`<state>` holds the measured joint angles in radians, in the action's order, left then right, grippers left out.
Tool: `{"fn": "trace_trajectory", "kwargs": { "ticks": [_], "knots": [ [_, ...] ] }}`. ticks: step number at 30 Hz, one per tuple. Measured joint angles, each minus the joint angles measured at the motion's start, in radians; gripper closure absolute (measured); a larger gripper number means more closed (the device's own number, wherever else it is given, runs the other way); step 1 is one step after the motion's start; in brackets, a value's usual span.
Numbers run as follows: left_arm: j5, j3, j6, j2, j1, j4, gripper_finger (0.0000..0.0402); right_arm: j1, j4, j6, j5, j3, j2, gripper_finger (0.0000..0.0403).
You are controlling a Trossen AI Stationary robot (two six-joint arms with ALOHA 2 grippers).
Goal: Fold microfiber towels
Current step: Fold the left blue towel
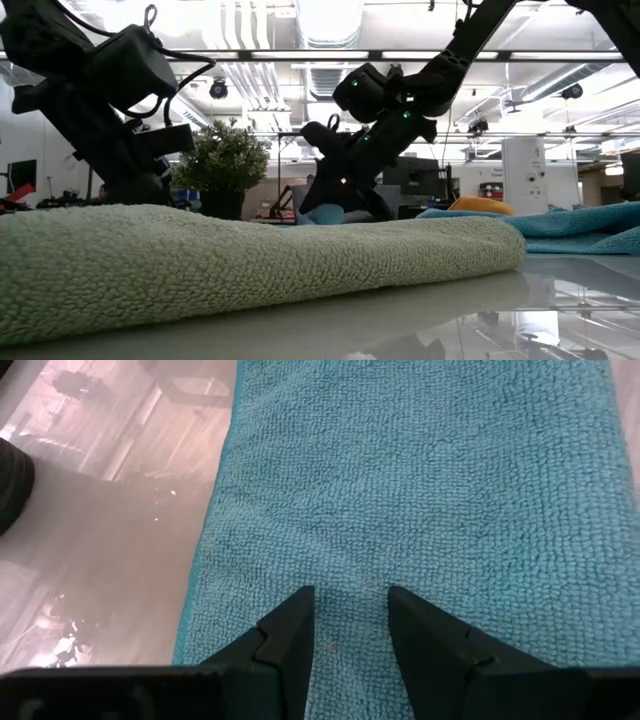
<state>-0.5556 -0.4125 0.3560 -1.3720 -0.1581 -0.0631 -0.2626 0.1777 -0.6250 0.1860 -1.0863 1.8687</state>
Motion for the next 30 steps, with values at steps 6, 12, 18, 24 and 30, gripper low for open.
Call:
{"fn": "trace_trajectory", "kwargs": {
  "ticks": [6, 12, 18, 24, 30],
  "knots": [
    [0.0, 0.0, 0.001, 0.0, 0.0, 0.001, 0.0285, 0.0, -0.008, 0.04, 0.0, 0.0, -0.005, 0.0388],
    [0.003, -0.001, 0.003, 0.034, 0.0, 0.0, 0.0285, 0.002, -0.085, 0.068, 0.005, 0.0, -0.05, 0.0393],
    [0.015, -0.002, 0.0, 0.116, 0.0, -0.001, 0.0285, 0.008, -0.226, 0.114, -0.025, 0.0, -0.119, 0.0394],
    [0.026, 0.007, 0.0, 0.173, 0.0, -0.003, 0.0285, 0.029, -0.323, 0.147, -0.084, 0.0, -0.17, 0.0394],
    [0.027, 0.035, 0.095, 0.133, 0.0, -0.008, 0.0285, 0.058, -0.391, 0.172, -0.145, 0.001, -0.21, 0.0394]
  ]
}}
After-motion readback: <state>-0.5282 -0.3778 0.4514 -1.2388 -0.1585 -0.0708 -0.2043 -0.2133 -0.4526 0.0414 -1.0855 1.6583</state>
